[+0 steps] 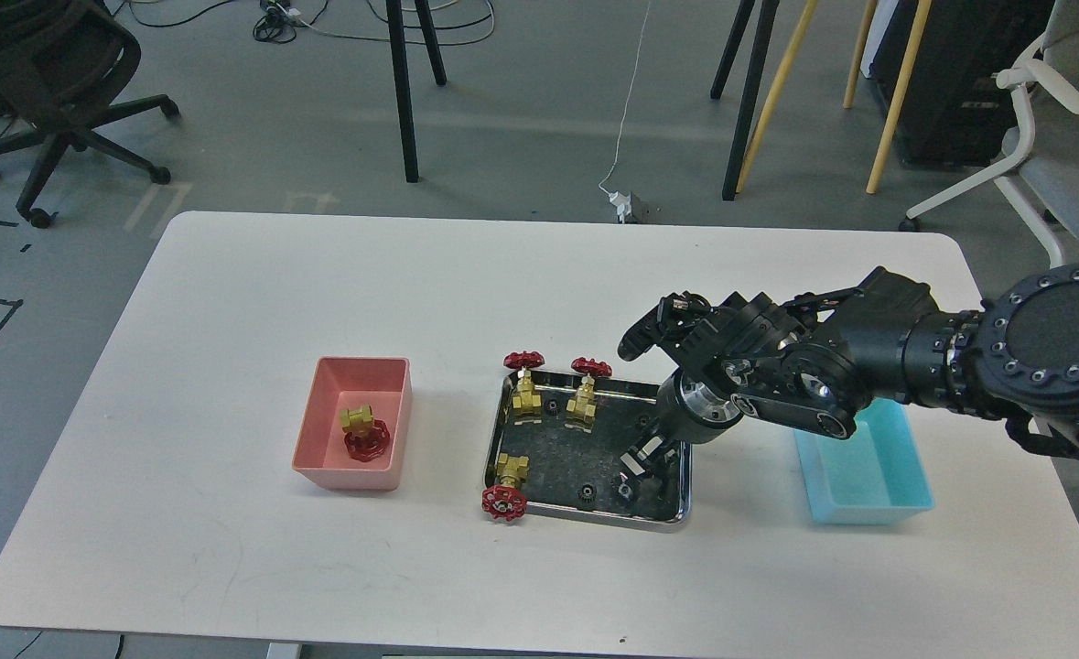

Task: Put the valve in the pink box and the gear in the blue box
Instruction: 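Lower the right gripper onto a black gear in the tray and grasp it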

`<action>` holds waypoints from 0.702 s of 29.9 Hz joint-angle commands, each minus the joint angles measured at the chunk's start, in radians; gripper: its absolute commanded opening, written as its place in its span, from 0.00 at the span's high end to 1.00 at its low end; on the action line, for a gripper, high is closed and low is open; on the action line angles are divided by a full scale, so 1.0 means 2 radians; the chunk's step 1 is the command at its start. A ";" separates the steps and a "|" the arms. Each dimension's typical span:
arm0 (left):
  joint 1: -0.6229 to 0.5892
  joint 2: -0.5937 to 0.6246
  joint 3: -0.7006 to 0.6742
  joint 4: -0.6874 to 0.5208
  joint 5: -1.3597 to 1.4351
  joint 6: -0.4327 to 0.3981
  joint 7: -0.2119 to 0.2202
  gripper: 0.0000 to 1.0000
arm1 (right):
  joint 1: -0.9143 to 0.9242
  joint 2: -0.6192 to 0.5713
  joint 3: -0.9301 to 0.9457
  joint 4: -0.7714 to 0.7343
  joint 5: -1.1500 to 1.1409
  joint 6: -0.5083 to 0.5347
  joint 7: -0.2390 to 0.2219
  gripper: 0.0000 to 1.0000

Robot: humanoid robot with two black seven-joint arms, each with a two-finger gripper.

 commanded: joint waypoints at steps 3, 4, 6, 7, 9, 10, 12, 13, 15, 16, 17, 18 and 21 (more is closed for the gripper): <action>-0.001 0.000 0.000 0.002 0.000 -0.001 0.000 0.03 | 0.002 0.000 0.000 0.000 0.000 0.000 0.012 0.43; -0.001 0.001 0.000 0.002 0.000 -0.001 0.000 0.03 | 0.002 0.000 0.000 0.000 0.000 0.000 0.013 0.43; -0.001 0.003 0.000 0.002 0.000 -0.001 0.000 0.03 | 0.002 0.000 0.000 0.000 0.000 0.000 0.013 0.43; -0.001 0.004 0.000 0.001 -0.001 -0.001 0.000 0.03 | 0.001 0.000 0.000 0.000 -0.001 0.000 0.013 0.43; -0.001 0.005 0.000 0.002 -0.001 -0.001 0.000 0.03 | 0.000 0.000 -0.001 0.000 0.000 0.000 0.013 0.43; -0.001 0.006 0.000 0.002 -0.001 -0.001 0.000 0.03 | 0.000 0.000 -0.001 0.000 -0.001 0.000 0.013 0.43; -0.001 0.006 0.000 0.002 0.000 -0.001 0.000 0.03 | -0.001 0.000 -0.003 0.000 0.000 0.000 0.013 0.43; -0.001 0.006 0.000 0.002 -0.001 -0.001 0.000 0.03 | -0.001 0.000 -0.005 0.000 0.000 0.000 0.013 0.42; -0.001 0.006 0.000 0.002 0.000 -0.001 0.000 0.03 | -0.001 0.000 -0.005 0.002 0.000 0.000 0.014 0.42; -0.001 0.006 0.000 0.002 -0.001 -0.001 0.000 0.03 | -0.001 0.000 -0.006 0.004 -0.001 0.000 0.014 0.42; -0.001 0.006 0.000 0.002 0.000 -0.001 0.000 0.03 | -0.001 0.000 -0.006 0.005 -0.001 0.000 0.014 0.42; -0.001 0.006 0.000 0.002 -0.001 -0.001 0.000 0.03 | -0.001 0.000 -0.006 0.005 -0.001 0.000 0.015 0.42; -0.001 0.006 0.000 0.002 -0.001 -0.001 0.000 0.03 | -0.001 0.000 -0.006 0.006 -0.001 0.000 0.015 0.44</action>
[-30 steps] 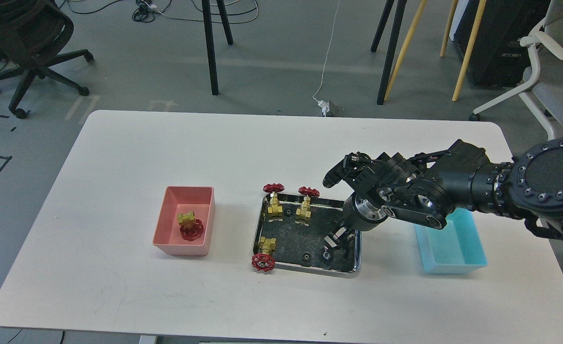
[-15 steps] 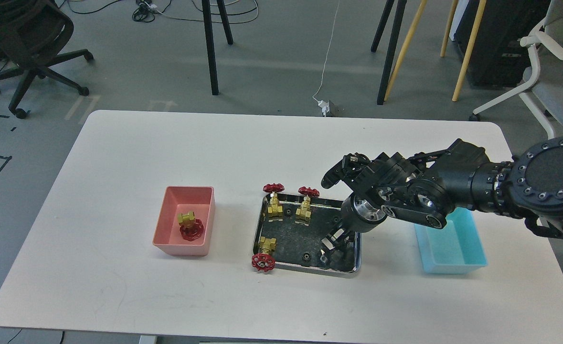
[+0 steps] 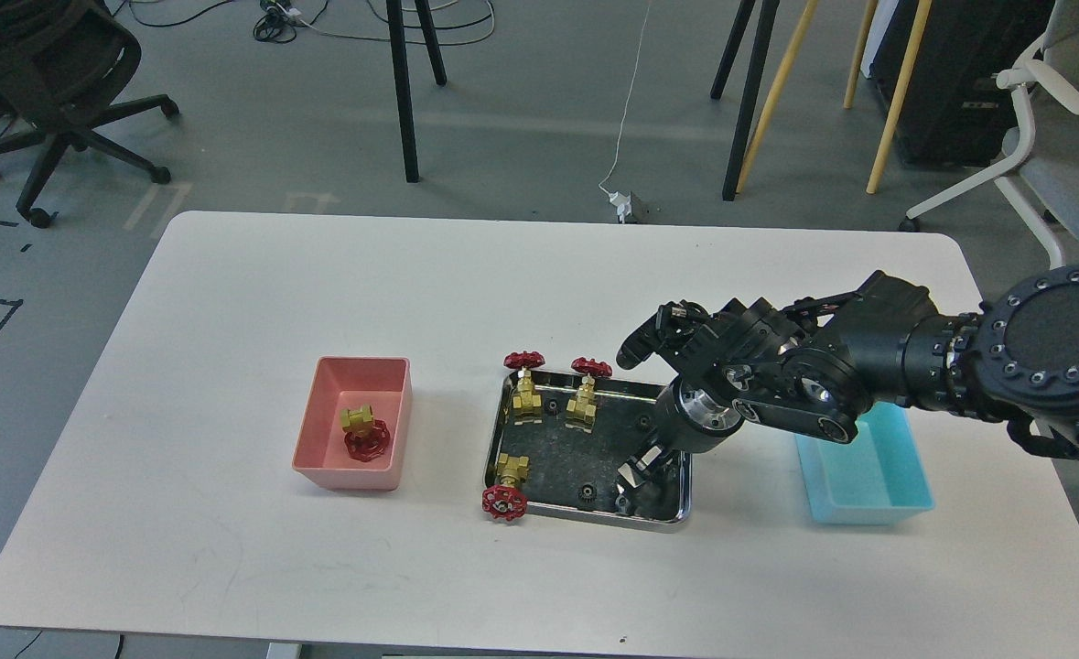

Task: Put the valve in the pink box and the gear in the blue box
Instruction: 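Lower the right gripper onto a black gear in the tray and grasp it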

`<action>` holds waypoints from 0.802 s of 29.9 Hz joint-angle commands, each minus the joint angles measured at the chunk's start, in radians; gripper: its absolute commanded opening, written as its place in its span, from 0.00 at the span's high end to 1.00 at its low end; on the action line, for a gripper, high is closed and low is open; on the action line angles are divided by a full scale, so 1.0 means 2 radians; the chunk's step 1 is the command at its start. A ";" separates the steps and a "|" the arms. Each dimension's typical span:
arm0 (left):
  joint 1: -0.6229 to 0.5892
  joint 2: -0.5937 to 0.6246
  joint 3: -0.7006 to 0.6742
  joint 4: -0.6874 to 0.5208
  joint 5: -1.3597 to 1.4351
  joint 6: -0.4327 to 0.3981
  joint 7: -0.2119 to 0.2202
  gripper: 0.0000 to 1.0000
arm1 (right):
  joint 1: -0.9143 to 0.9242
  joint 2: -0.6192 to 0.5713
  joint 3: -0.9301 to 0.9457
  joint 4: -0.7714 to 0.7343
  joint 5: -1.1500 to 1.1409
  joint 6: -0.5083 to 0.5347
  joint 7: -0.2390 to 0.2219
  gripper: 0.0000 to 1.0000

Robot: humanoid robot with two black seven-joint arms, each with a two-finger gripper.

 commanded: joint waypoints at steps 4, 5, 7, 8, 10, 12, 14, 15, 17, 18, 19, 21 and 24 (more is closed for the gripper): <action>0.000 0.000 0.000 0.000 0.000 0.000 0.000 0.03 | 0.000 0.000 0.000 0.002 0.000 0.000 0.000 0.54; 0.000 0.000 0.000 0.000 0.000 0.000 -0.001 0.03 | 0.000 0.000 0.000 0.002 -0.001 0.000 0.000 0.59; 0.000 0.000 -0.001 0.002 0.000 0.000 -0.001 0.03 | 0.000 0.000 0.000 0.002 -0.001 0.000 0.000 0.66; 0.000 0.000 -0.001 0.005 0.000 0.000 -0.001 0.03 | 0.000 0.000 0.000 0.002 -0.001 0.000 0.000 0.71; 0.000 0.000 -0.001 0.007 0.000 0.000 -0.001 0.03 | -0.001 0.000 0.000 0.002 -0.003 0.000 -0.001 0.76; 0.000 0.000 -0.001 0.007 0.000 0.000 -0.001 0.03 | -0.001 0.000 0.000 0.002 -0.006 0.000 -0.001 0.80; 0.000 0.000 0.000 0.007 0.000 0.000 -0.001 0.03 | -0.001 0.000 0.000 0.002 -0.007 0.000 -0.001 0.83; 0.000 0.000 -0.001 0.007 0.000 0.000 -0.001 0.03 | -0.001 0.000 0.000 0.002 -0.007 0.000 -0.001 0.85; 0.000 0.000 -0.001 0.007 0.000 0.000 -0.001 0.03 | -0.001 0.000 0.000 0.002 -0.007 0.000 -0.001 0.87; 0.000 0.000 -0.001 0.007 0.000 0.000 -0.001 0.03 | -0.001 0.000 0.000 0.002 -0.007 0.000 -0.001 0.88; 0.000 0.000 -0.001 0.007 0.000 0.000 -0.001 0.03 | -0.001 0.000 0.000 0.002 -0.007 0.000 -0.001 0.89; 0.000 0.000 0.000 0.007 0.000 0.000 -0.001 0.03 | 0.000 0.000 0.000 0.002 -0.007 0.000 -0.001 0.90; 0.000 0.000 0.000 0.007 0.000 0.000 -0.001 0.03 | 0.005 0.000 0.001 0.000 -0.006 0.000 -0.001 0.91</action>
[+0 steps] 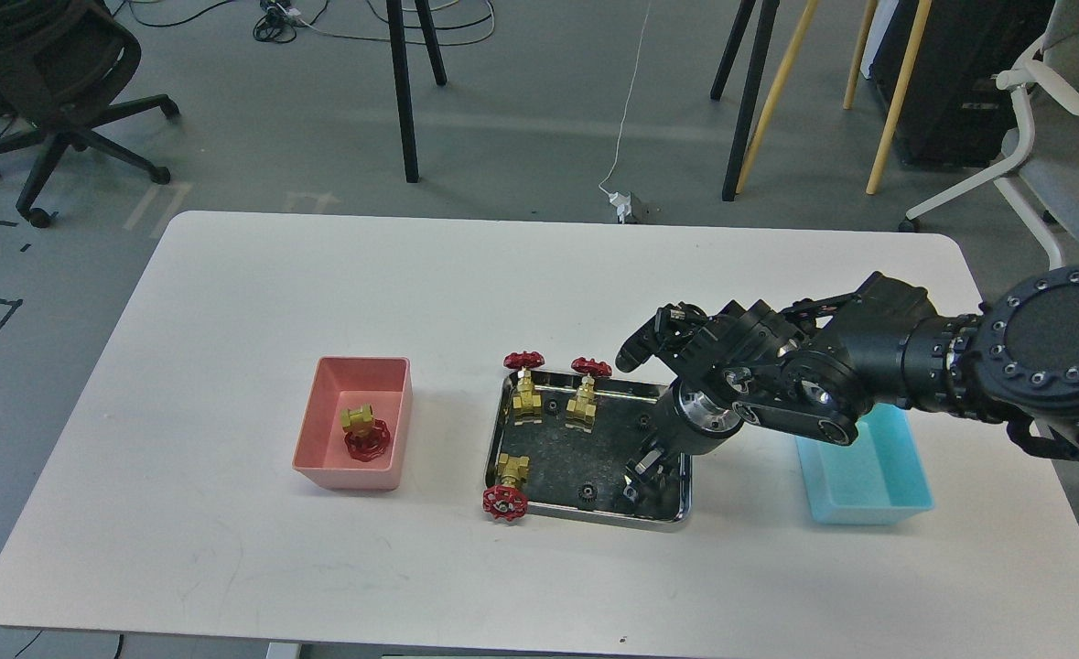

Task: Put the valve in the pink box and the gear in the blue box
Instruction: 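Lower the right gripper onto a black gear in the tray and grasp it, then carry the gear with the right gripper over the blue box and release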

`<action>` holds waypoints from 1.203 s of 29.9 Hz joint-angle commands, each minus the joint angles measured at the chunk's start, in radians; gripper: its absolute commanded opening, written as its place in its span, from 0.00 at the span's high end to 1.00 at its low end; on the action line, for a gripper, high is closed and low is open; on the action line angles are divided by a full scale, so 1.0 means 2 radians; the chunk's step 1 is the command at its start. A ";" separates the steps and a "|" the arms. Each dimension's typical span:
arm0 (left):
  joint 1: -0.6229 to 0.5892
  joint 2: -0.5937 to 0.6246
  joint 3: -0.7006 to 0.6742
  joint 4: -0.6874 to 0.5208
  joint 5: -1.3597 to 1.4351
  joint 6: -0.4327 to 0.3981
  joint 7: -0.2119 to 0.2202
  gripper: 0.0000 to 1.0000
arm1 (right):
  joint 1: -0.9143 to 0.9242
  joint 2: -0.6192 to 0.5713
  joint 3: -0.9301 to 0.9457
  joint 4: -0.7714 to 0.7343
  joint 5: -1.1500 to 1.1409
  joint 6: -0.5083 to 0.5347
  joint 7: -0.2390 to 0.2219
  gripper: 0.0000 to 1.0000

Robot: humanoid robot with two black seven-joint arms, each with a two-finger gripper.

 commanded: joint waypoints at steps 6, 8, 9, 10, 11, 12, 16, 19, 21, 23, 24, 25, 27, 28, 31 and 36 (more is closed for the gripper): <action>0.000 0.000 0.000 0.001 0.000 0.000 0.000 0.03 | 0.024 0.000 0.007 -0.005 0.008 0.000 0.007 0.92; 0.000 0.000 0.000 0.001 0.000 0.000 0.000 0.03 | 0.028 0.000 0.015 -0.005 0.009 0.000 0.013 0.92; 0.000 0.000 0.000 0.001 0.000 0.000 0.000 0.03 | 0.031 0.000 0.023 -0.005 0.009 0.000 0.014 0.92; 0.000 0.000 0.000 0.002 0.000 0.000 0.000 0.03 | 0.037 0.000 0.034 -0.003 0.010 0.000 0.014 0.92; 0.000 0.000 0.000 0.002 0.000 0.000 0.000 0.03 | 0.041 0.000 0.043 0.000 0.013 0.000 0.015 0.92; 0.001 0.000 0.000 0.003 0.000 0.000 0.000 0.03 | 0.049 0.000 0.049 0.001 0.021 0.000 0.016 0.92; 0.001 -0.001 0.001 0.003 -0.001 0.000 0.000 0.03 | 0.083 0.000 0.058 0.056 0.040 0.000 0.018 0.92; 0.001 -0.002 0.001 0.003 -0.001 0.000 0.000 0.03 | 0.100 -0.055 0.060 0.123 0.042 0.000 0.018 0.91; 0.002 -0.002 0.000 0.003 -0.001 0.000 0.000 0.03 | 0.103 -0.109 0.060 0.155 0.042 0.000 0.018 0.91; 0.002 -0.003 0.000 0.003 -0.001 0.001 0.000 0.03 | 0.103 -0.158 0.060 0.179 0.042 0.000 0.018 0.91; 0.002 -0.003 0.000 0.003 -0.001 0.001 0.000 0.03 | 0.103 -0.182 0.060 0.189 0.041 0.000 0.018 0.91; 0.003 -0.003 0.000 0.003 0.000 0.001 0.000 0.03 | 0.103 -0.208 0.060 0.199 0.041 0.000 0.018 0.91; 0.003 -0.005 0.000 0.003 -0.001 0.001 0.000 0.03 | 0.102 -0.251 0.061 0.212 0.041 0.000 0.018 0.91; 0.003 -0.005 0.000 0.003 -0.001 0.001 0.000 0.03 | 0.099 -0.272 0.061 0.215 0.041 0.000 0.018 0.91; 0.004 -0.006 0.000 0.003 -0.001 0.001 0.000 0.03 | 0.092 -0.332 0.070 0.220 0.041 0.000 0.018 0.91; 0.004 -0.008 0.000 0.003 -0.001 0.001 0.001 0.03 | 0.054 -0.406 0.082 0.223 0.041 0.000 0.018 0.91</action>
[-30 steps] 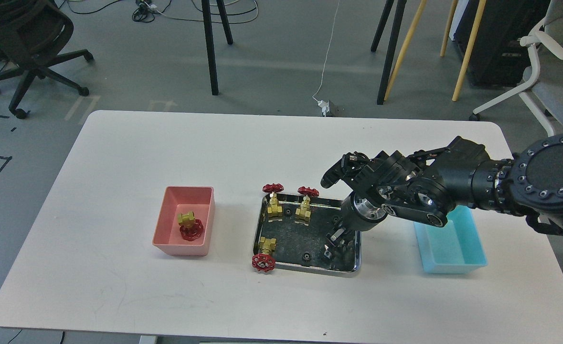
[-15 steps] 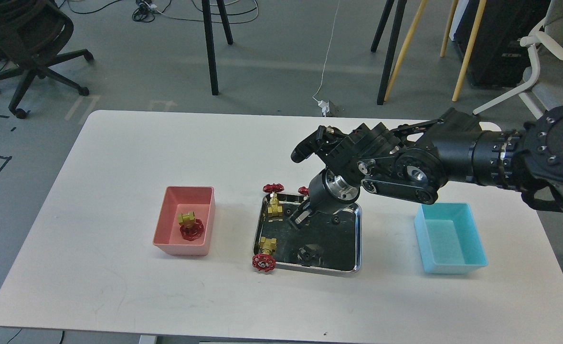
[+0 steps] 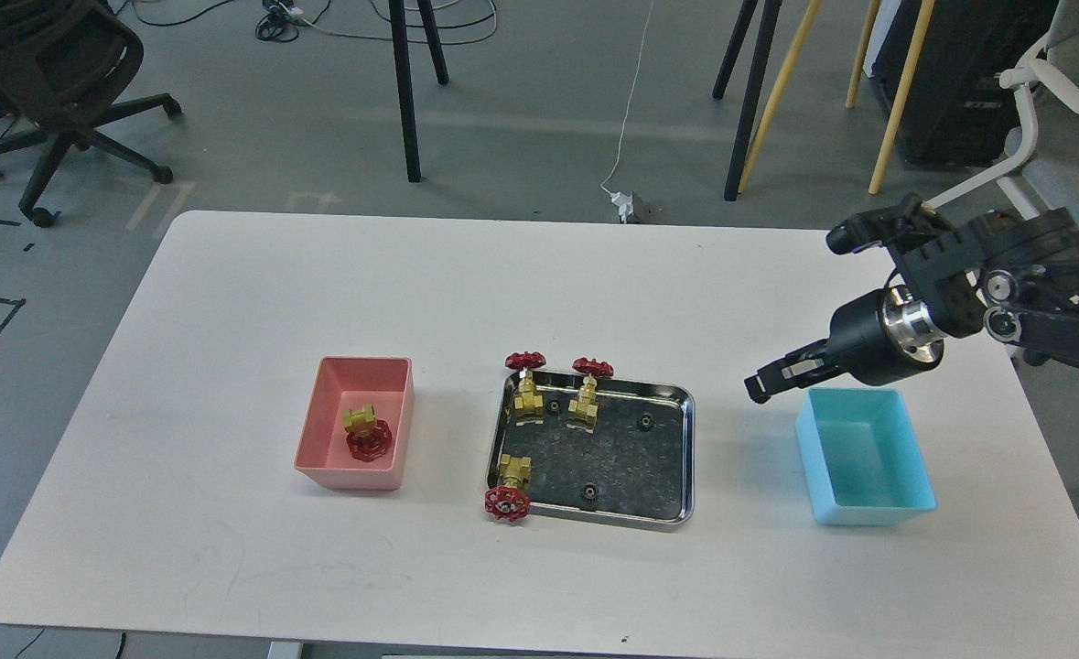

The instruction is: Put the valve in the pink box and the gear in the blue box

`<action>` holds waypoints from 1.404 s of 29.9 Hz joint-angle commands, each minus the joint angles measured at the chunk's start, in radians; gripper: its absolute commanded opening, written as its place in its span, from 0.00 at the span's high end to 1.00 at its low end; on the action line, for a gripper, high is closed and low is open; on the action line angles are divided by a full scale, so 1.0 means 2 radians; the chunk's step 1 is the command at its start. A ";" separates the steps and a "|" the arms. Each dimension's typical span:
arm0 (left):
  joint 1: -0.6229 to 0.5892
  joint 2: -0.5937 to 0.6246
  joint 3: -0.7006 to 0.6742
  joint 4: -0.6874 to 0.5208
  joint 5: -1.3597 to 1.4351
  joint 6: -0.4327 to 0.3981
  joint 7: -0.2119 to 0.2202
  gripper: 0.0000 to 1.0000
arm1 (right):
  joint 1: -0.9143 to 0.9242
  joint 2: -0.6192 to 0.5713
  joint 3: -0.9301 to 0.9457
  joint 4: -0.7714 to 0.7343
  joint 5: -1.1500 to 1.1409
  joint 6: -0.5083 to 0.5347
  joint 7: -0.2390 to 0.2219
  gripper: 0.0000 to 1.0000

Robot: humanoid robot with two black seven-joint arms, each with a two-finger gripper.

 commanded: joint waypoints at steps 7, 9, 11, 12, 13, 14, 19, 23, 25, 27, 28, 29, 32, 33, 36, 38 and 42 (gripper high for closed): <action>-0.002 -0.010 0.002 0.000 0.001 0.000 0.001 0.03 | -0.103 -0.074 0.048 -0.018 -0.007 0.000 0.000 0.91; -0.002 -0.011 0.002 0.000 0.000 0.000 0.001 0.03 | -0.120 -0.069 0.064 -0.030 -0.009 0.000 -0.001 0.89; -0.001 -0.011 0.002 0.000 0.000 0.000 0.001 0.03 | -0.128 -0.062 0.070 -0.045 -0.010 0.000 -0.001 0.87; -0.002 -0.011 0.003 0.000 0.001 0.000 0.001 0.03 | -0.128 -0.057 0.070 -0.049 -0.010 0.000 -0.001 0.86; -0.002 -0.011 0.003 0.000 0.000 0.000 0.001 0.03 | -0.128 -0.051 0.070 -0.053 -0.010 0.000 -0.001 0.85; -0.002 -0.011 0.003 0.000 0.000 0.000 0.001 0.03 | -0.129 -0.048 0.070 -0.056 -0.010 0.000 -0.001 0.83; -0.002 -0.011 0.003 0.000 0.000 0.000 0.001 0.03 | -0.134 -0.045 0.070 -0.059 -0.010 0.000 -0.004 0.49; -0.002 -0.011 0.004 0.000 0.000 0.000 0.002 0.03 | -0.134 -0.046 0.074 -0.058 -0.008 0.000 -0.007 0.32; -0.002 -0.011 0.004 0.000 0.000 0.000 0.002 0.03 | -0.130 -0.048 0.074 -0.058 -0.006 0.000 -0.007 0.28; -0.002 -0.012 0.004 0.000 0.000 0.000 0.004 0.03 | -0.125 -0.050 0.086 -0.057 -0.002 0.000 -0.007 0.23; -0.002 -0.013 0.004 0.000 0.000 0.000 0.005 0.03 | -0.122 -0.052 0.102 -0.056 -0.001 0.000 -0.007 0.20; -0.003 -0.015 0.004 0.000 0.000 0.000 0.006 0.03 | -0.121 -0.054 0.122 -0.056 0.002 0.000 -0.006 0.18; -0.003 -0.020 0.005 0.000 0.001 0.000 0.008 0.03 | -0.117 -0.059 0.192 -0.059 0.027 0.000 -0.008 0.15; -0.003 -0.022 0.005 0.000 0.001 0.000 0.008 0.03 | -0.113 -0.058 0.215 -0.060 0.038 0.000 -0.008 0.14; -0.003 -0.031 0.005 0.000 0.001 0.004 0.009 0.03 | -0.106 -0.051 0.267 -0.099 0.093 0.000 -0.010 0.14; -0.002 -0.038 0.005 0.000 0.002 0.014 0.009 0.03 | -0.101 -0.029 0.296 -0.144 0.137 0.000 -0.010 0.14; -0.001 -0.041 0.006 0.000 0.003 0.018 0.009 0.03 | -0.096 0.043 0.350 -0.239 0.222 0.000 -0.023 0.14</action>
